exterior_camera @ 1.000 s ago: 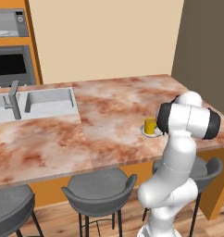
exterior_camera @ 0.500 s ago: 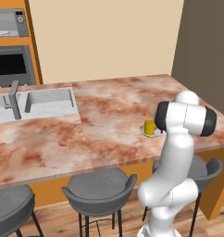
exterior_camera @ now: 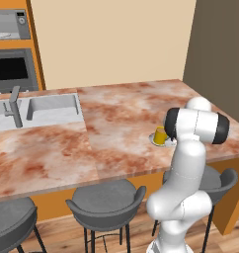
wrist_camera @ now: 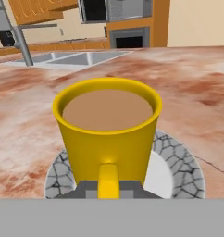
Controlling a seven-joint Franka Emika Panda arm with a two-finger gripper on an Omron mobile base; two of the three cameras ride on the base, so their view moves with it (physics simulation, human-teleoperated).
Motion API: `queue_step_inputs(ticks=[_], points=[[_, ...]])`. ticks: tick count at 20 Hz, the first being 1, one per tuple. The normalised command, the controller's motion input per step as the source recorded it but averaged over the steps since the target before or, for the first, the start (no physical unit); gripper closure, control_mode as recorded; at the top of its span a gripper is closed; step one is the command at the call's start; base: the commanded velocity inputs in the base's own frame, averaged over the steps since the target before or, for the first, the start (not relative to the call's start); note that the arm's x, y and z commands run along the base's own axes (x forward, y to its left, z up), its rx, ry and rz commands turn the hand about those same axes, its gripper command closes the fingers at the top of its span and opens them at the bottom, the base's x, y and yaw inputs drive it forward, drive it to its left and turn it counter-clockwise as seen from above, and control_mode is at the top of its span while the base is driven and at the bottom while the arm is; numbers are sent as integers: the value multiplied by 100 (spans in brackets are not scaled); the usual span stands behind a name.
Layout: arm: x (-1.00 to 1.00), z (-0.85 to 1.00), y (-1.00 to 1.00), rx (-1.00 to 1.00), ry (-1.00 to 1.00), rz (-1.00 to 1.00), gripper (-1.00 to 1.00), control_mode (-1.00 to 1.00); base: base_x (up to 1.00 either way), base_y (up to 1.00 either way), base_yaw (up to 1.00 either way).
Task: Pick the cup of tea, navigate to the dining table, and place it on the saucer.
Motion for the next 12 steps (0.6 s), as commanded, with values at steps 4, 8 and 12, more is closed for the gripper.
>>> queue_step_inputs(ticks=[4, 8, 12], points=[[0, 0, 0, 0, 0, 0, 100, -100, 0, 0, 0], [0, 1, 0, 0, 0, 0, -100, -100, 0, 0, 0], [0, 2, 0, 0, 0, 0, -100, -100, 0, 0, 0]])
